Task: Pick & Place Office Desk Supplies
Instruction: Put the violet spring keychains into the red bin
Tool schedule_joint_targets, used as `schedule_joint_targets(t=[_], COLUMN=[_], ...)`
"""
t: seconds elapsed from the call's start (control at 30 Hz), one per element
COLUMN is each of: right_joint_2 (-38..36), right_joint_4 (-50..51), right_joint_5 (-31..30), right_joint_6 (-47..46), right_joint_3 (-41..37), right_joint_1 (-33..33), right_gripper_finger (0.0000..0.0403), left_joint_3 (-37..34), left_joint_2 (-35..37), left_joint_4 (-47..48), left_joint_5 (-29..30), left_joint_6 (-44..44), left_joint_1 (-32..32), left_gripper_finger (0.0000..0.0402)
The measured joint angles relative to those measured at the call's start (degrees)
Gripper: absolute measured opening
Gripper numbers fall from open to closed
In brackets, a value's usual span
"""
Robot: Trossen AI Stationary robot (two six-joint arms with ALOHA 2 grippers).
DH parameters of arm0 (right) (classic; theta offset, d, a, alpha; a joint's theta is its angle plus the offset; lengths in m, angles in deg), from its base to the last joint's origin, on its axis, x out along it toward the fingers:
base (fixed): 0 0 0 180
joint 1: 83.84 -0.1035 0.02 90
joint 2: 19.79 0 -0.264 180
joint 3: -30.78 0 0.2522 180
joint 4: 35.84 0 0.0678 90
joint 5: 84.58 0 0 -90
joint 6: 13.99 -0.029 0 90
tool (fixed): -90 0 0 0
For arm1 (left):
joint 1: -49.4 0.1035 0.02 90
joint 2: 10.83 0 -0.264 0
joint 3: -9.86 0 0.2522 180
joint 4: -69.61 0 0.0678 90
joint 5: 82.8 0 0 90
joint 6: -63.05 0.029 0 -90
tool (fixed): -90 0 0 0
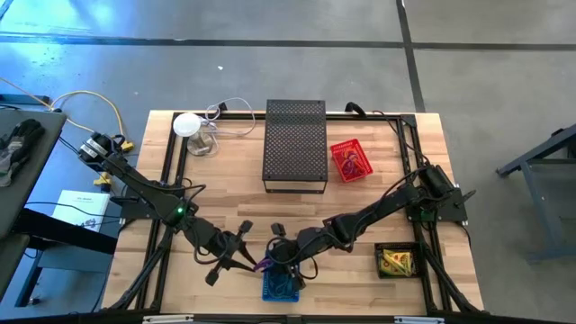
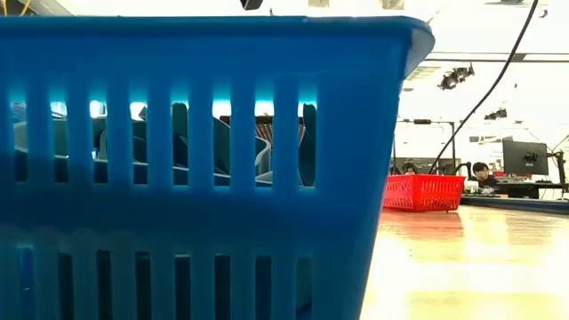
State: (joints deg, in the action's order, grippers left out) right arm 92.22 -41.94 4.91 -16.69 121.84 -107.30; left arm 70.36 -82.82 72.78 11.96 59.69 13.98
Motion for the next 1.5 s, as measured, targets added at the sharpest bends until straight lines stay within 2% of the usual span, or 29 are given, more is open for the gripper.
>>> schedule_joint_targets(t=[0.23, 0.4, 0.63, 0.83, 1.17, 1.4, 1.5], right_joint_2=[0.00, 0.00, 0.00, -0.23, -0.65, -5.50, -8.90], right_joint_4=[0.00, 1.23, 8.18, 16.75, 32.22, 47.83, 62.93], right_joint_5=[0.00, -0.15, -9.25, -21.56, -37.97, -45.73, -47.52], right_joint_6=[0.00, 0.00, -0.45, -1.26, -13.18, -28.23, -41.32], right_joint_3=[0.00, 0.02, 0.02, 0.02, 0.03, 0.06, 0.02], right_joint_1=[0.00, 0.00, -1.00, -3.69, -7.35, -8.48, -8.80], right_gripper_finger=[0.0060, 0.0060, 0.0049, 0.0049, 0.0049, 0.0049, 0.0049], left_joint_3=[0.00, 0.00, -0.02, -0.02, -0.02, -0.02, -0.02], left_joint_2=[0.00, -0.02, -0.02, -0.02, -0.04, -0.04, -0.04], left_joint_4=[-0.07, -0.22, -0.22, -0.63, -0.63, -0.63, -0.62], left_joint_5=[0.17, 3.83, 5.05, 5.07, 5.09, 4.05, 3.94], left_joint_6=[-1.45, -1.49, -0.44, -1.43, -1.50, -2.82, -4.08], left_joint_1=[0.00, 0.00, -0.30, -2.48, -3.91, -3.91, -3.91], left_gripper_finger=[0.0125, 0.0180, 0.0230, 0.0237, 0.0237, 0.0237, 0.0238])
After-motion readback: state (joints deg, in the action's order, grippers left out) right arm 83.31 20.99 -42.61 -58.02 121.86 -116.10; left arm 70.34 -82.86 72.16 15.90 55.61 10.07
